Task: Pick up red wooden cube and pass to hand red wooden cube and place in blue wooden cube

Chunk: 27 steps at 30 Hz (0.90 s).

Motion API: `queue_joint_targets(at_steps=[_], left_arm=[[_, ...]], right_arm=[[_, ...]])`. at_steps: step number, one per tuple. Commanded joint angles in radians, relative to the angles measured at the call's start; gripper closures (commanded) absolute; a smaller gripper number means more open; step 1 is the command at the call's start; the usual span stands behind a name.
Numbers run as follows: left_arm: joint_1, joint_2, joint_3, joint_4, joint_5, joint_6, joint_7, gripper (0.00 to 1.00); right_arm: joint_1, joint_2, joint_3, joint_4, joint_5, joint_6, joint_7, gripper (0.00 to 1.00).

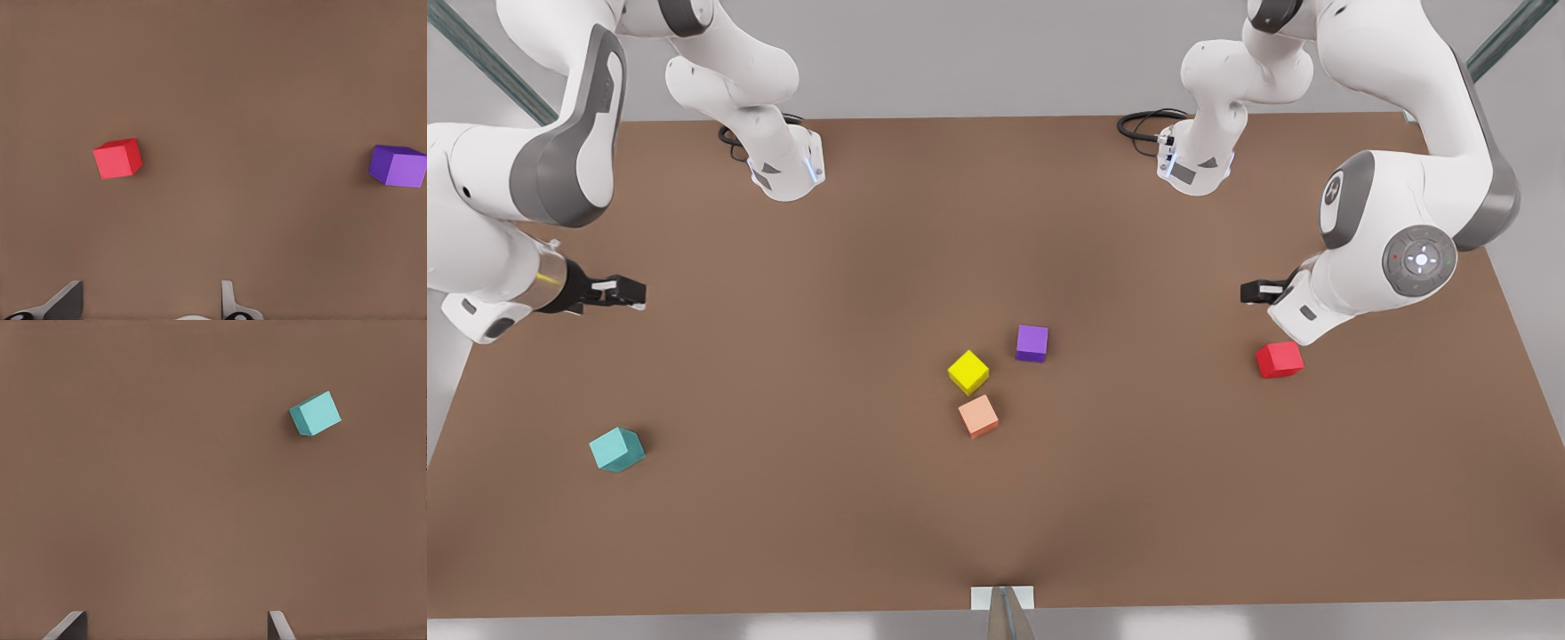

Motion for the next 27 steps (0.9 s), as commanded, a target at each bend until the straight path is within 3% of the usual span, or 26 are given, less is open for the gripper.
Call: queue_joint_targets(at_steps=[1, 5, 8, 14, 17, 27], left_arm=[[0.000, -0.001, 0.001, 0.000, 0.000, 0.004, 0.027, 0.00], [0.018, 0.065, 0.046, -0.033, 0.003, 0.114, 0.030, 0.00], [0.041, 0.146, 0.129, -0.205, -0.004, 0.477, 0.080, 0.00], [0.109, 0.238, 0.196, -0.296, -0.079, 0.632, 0.246, 0.00], [0.110, 0.234, 0.221, -0.420, -0.101, 0.776, 0.303, 0.00], [0.110, 0.255, 0.230, -0.549, -0.102, 0.860, 0.310, 0.00]], right_arm=[[0.000, -0.003, 0.000, 0.001, -0.003, 0.018, 0.159, 0.00], [0.013, 0.005, -0.002, -0.007, -0.006, 0.016, 0.164, 0.00], [0.020, 0.009, 0.000, -0.008, -0.006, 0.013, 0.162, 0.00], [0.043, 0.011, 0.001, -0.008, -0.003, 0.008, 0.174, 0.00], [0.043, 0.020, 0.001, -0.012, -0.005, 0.008, 0.173, 0.00], [0.045, 0.037, 0.001, -0.013, 0.000, 0.013, 0.174, 0.00]])
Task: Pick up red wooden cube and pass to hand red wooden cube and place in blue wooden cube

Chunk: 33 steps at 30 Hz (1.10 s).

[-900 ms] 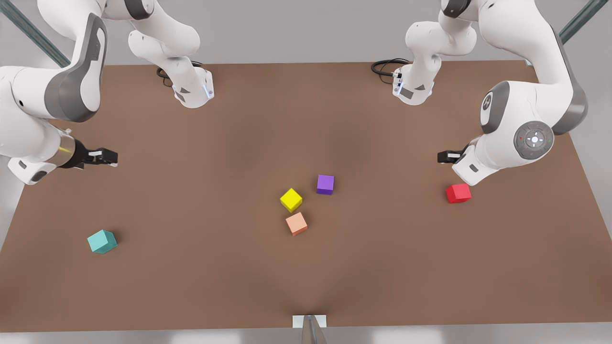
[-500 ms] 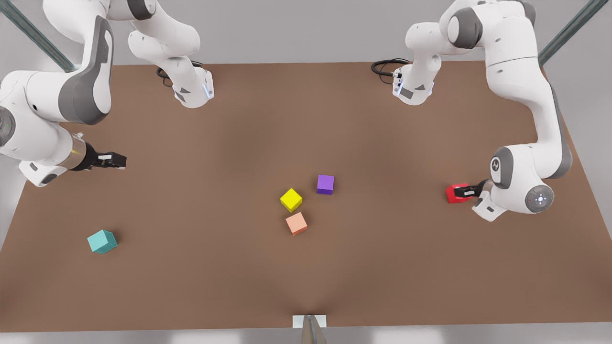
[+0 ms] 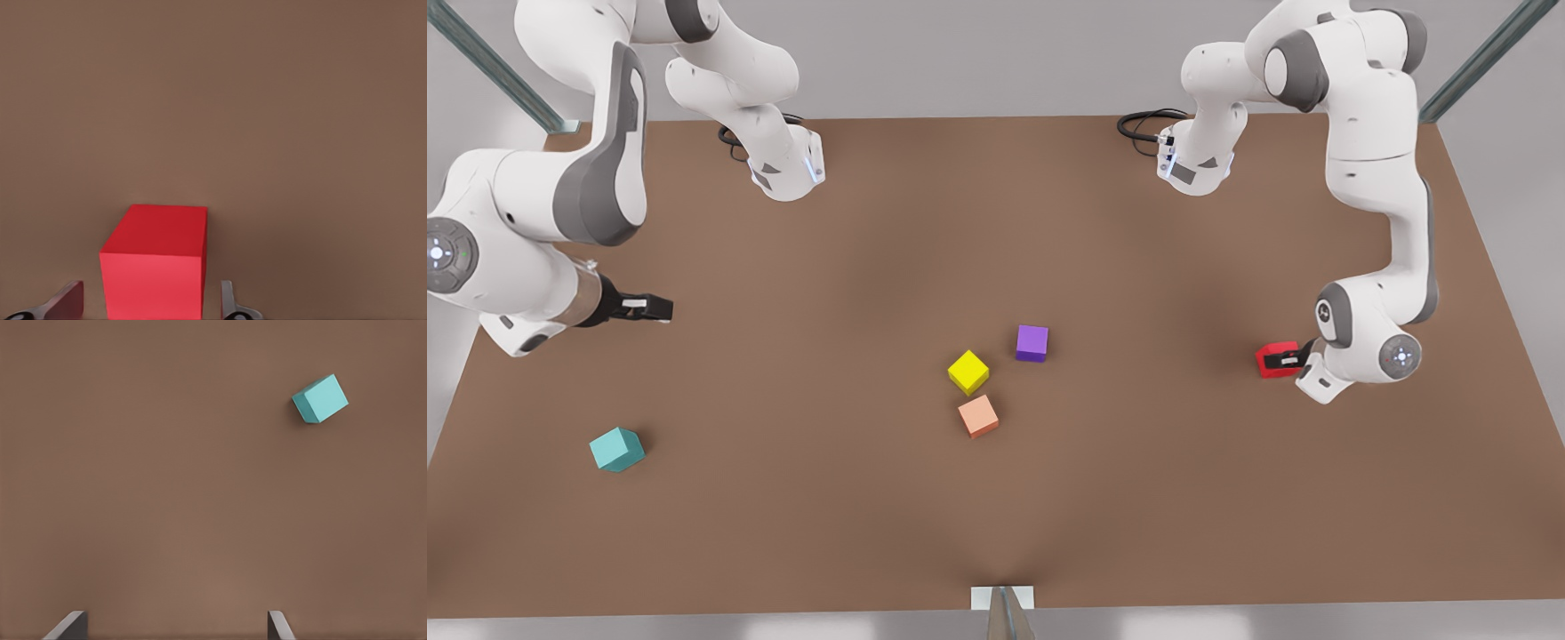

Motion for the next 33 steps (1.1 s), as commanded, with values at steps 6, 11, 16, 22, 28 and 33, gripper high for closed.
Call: queue_joint_targets(at_steps=[6, 11, 16, 22, 28, 33], left_arm=[[0.000, 0.041, 0.001, -0.017, -0.001, 0.084, 0.114, 0.00], [0.000, 0.069, 0.001, -0.016, -0.002, 0.104, 0.114, 0.00], [0.000, 0.076, -0.001, -0.016, -0.042, 0.120, 0.112, 0.24], [-0.002, 0.050, -0.037, -0.001, -0.071, 0.095, 0.032, 0.24], [0.023, 0.053, -0.304, 0.198, -0.288, -0.144, -0.357, 0.24], [0.018, 0.198, -0.616, 0.482, -0.597, -0.322, -0.380, 0.24]], right_arm=[[-0.001, 0.002, -0.002, -0.009, 0.009, 0.000, 0.041, 0.00], [-0.001, 0.008, -0.002, -0.009, 0.009, 0.002, 0.041, 0.00], [-0.003, 0.008, -0.002, -0.009, 0.012, 0.000, 0.041, 0.00], [-0.001, 0.009, -0.002, -0.015, 0.013, 0.000, 0.041, 0.00], [-0.001, 0.017, -0.002, -0.015, 0.015, 0.002, 0.041, 0.00], [-0.017, 0.066, -0.002, -0.006, 0.144, -0.021, -0.207, 0.00]])
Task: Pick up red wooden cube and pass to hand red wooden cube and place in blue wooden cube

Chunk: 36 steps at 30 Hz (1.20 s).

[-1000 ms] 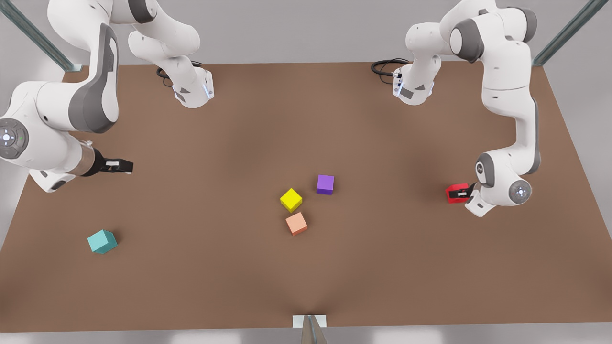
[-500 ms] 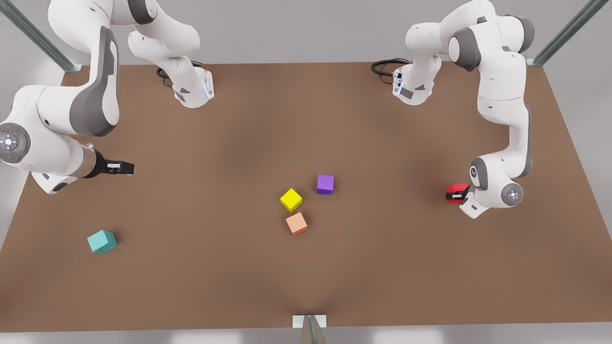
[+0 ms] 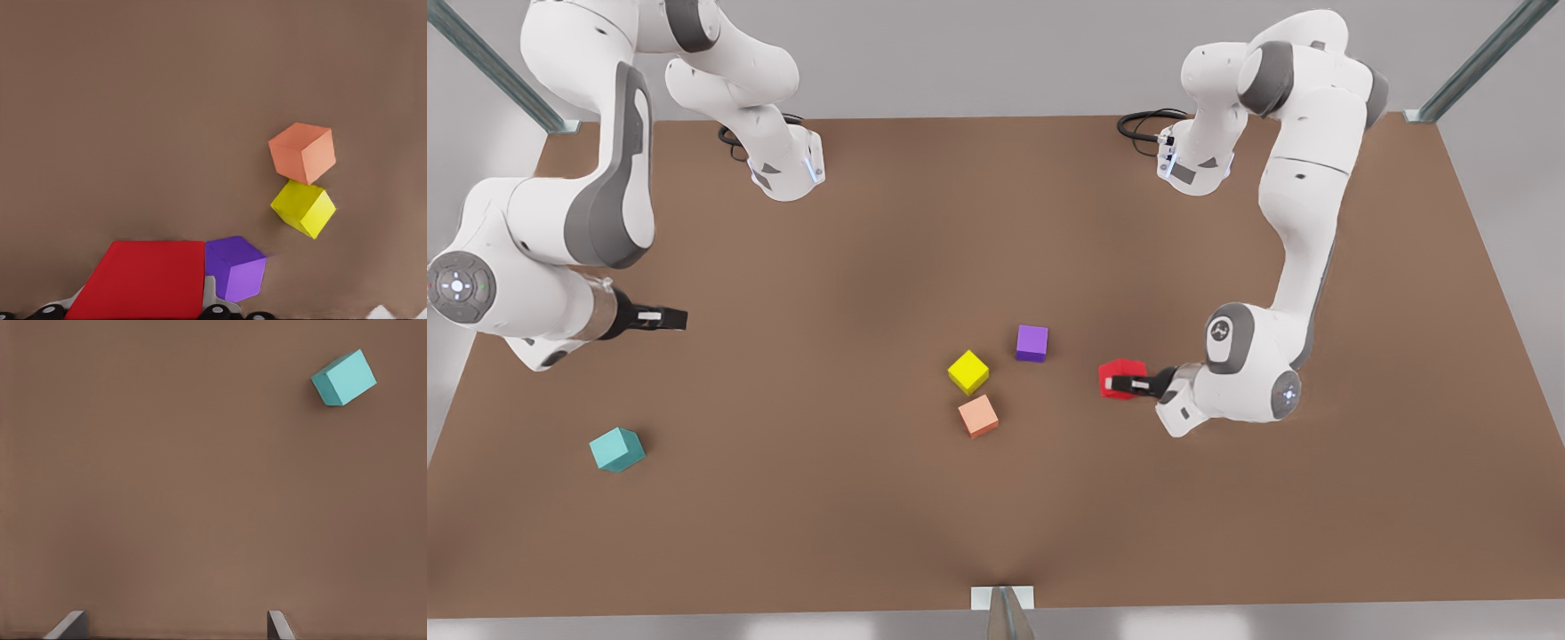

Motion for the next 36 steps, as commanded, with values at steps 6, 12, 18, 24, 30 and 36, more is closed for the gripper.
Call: queue_joint_targets(at_steps=[6, 12, 18, 24, 30, 36], left_arm=[[0.001, 0.241, -0.161, 0.215, -0.443, -0.122, -0.036, 0.24], [-0.015, 0.338, -0.163, 0.293, -0.578, 0.018, 0.300, 0.24], [-0.033, 0.360, -0.161, 0.322, -0.577, 0.029, 0.363, 0.24], [-0.035, 0.361, -0.163, 0.321, -0.577, 0.032, 0.363, 0.24], [-0.035, 0.361, -0.163, 0.321, -0.577, 0.032, 0.376, 0.24], [-0.041, 0.363, -0.163, 0.321, -0.577, 0.040, 0.376, 0.24]], right_arm=[[-0.189, 0.282, -0.006, 0.034, 0.528, -0.069, -1.094, 0.00], [-0.168, 0.505, 0.135, 0.172, 1.058, 0.084, -1.626, 0.00], [-0.042, 0.558, 0.209, 0.258, 1.150, 0.598, -1.957, 0.00], [0.019, 0.557, 0.209, 0.190, 1.341, 0.609, -2.144, 0.00], [0.058, 0.558, 0.252, 0.146, 1.434, 0.599, -2.171, 0.00], [0.059, 0.558, 0.339, 0.080, 1.457, 0.595, -2.227, 0.00]])
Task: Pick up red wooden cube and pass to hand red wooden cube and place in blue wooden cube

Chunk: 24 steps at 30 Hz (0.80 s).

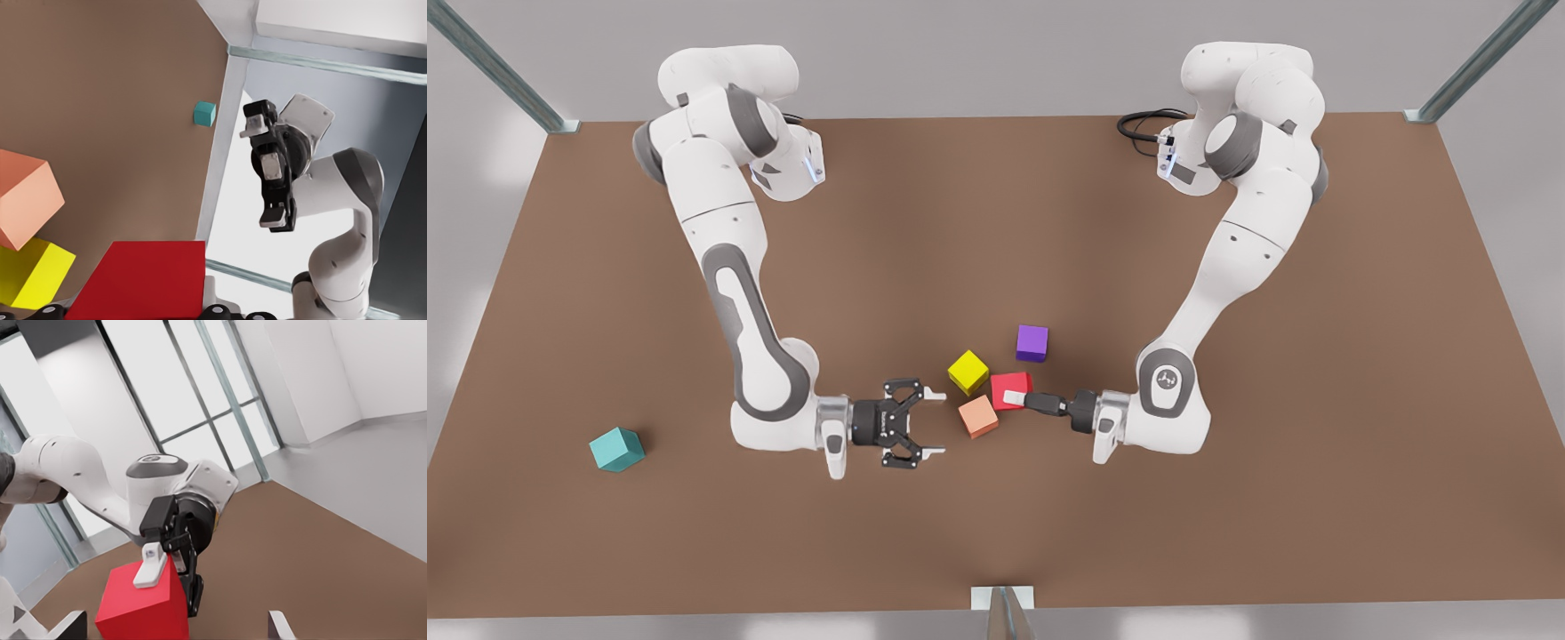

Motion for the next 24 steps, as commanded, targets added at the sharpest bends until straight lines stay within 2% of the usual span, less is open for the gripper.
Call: queue_joint_targets(at_steps=[1, 5, 14, 24], left_arm=[[-0.003, -0.001, -0.001, -0.001, 0.000, 0.017, 0.099, 0.24], [-0.027, 0.013, -0.005, 0.007, -0.002, 0.089, 0.097, 0.24], [-0.027, 0.014, -0.005, 0.011, -0.002, 0.091, 0.097, 0.24], [-0.029, 0.014, -0.005, 0.011, -0.002, 0.093, 0.097, 0.24]], right_arm=[[0.000, -0.001, 0.013, -0.021, 0.015, 0.011, -0.541, 0.00], [0.002, -0.001, 0.036, -0.055, 0.024, 0.011, -0.577, 0.00], [0.028, -0.001, 0.041, -0.127, 0.098, 0.022, -0.641, 0.00], [0.048, 0.032, 0.041, -0.116, 0.150, 0.045, -0.647, 0.00]])
